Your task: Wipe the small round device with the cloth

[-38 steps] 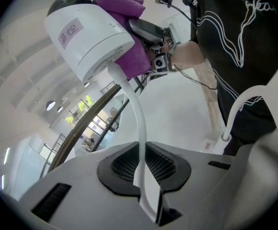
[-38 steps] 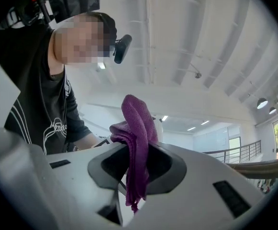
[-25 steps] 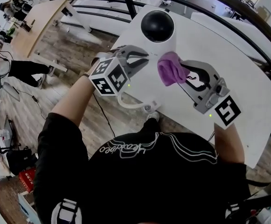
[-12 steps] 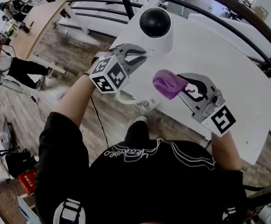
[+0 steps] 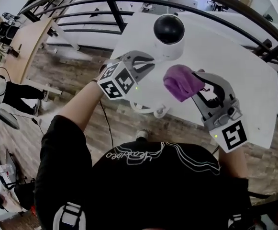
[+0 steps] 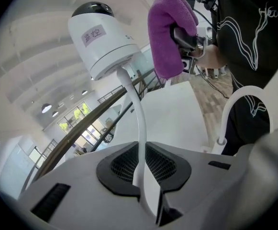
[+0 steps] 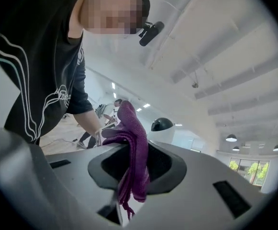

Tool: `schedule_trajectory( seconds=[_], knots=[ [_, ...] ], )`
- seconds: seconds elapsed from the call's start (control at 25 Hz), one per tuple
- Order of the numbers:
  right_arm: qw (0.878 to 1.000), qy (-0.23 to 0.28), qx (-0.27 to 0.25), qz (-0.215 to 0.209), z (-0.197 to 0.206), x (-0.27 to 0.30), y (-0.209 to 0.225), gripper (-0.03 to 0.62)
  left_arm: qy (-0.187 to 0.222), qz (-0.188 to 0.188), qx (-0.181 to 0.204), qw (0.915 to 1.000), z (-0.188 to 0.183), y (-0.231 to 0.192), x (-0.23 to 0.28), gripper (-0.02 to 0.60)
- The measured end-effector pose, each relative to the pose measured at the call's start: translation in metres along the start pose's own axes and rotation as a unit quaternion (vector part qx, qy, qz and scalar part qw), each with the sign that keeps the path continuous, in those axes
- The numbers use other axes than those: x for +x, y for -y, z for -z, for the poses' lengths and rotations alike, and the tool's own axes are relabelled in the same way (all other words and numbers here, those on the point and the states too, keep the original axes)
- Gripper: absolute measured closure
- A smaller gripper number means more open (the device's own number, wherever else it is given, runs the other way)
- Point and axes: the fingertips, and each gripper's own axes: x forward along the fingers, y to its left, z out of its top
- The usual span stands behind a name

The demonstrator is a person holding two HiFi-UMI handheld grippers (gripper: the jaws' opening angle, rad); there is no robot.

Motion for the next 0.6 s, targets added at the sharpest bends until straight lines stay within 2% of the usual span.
schedule_trajectory(
  seconds=[0.28, 0.6],
  knots=[
    [0.992, -0.04, -0.102, 0.061, -0.027, 0.027, -0.015, 0.522, 0.04, 0.038, 0.0, 0.9985, 0.004, 0.001, 0.001, 0.534],
    [0.96, -0.099, -0.227, 0.133, -0.04, 0.038, -0.007, 0.522, 0.078, 0.07, 0.0, 0.9945, 0.004, 0.005, 0.003, 0.534]
  ],
)
